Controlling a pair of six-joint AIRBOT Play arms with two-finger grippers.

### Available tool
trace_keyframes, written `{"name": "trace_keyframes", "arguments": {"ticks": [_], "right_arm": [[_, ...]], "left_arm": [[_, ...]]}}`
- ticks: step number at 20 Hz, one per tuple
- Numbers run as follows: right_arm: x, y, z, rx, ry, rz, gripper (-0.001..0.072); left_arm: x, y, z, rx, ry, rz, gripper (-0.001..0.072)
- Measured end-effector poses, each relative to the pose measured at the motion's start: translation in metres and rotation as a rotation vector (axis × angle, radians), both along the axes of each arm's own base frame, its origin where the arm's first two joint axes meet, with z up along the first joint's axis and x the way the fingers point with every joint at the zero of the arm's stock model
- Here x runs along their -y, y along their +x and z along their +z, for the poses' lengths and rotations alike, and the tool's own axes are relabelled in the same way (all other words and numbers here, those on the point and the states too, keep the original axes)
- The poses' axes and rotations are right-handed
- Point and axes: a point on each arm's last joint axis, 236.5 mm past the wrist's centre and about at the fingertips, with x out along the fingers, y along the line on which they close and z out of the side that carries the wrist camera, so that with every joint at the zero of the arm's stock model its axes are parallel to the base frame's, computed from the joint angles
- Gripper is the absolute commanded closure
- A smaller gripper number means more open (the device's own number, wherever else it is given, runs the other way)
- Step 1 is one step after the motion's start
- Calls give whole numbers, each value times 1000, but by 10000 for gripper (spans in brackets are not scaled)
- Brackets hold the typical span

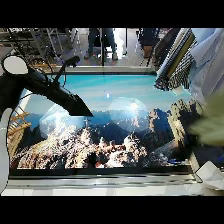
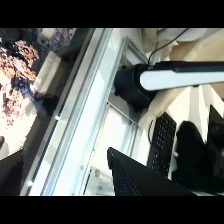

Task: Fold the clothes and pants, and hang the long-sleeved shirts on hangers.

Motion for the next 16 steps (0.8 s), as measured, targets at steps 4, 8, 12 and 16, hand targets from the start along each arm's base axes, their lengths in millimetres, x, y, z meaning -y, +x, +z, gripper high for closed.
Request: {"name": "trace_keyframes", "arguments": {"ticks": [4,8,12,16], "right_arm": [[55,-40,48,61,-237,-104,695],[103,-58,69,162,-398,-127,695],[146,-72,53,196,-422,-148,693],[165,-79,37,217,-395,-165,690]], "left_arm": [[-2,-5,-1,-9,10,-19,157],[-2,-6,-2,-45,19,4,157],[-3,-6,-2,-115,35,55,158],[-3,-6,-2,-146,42,78,158]]}}
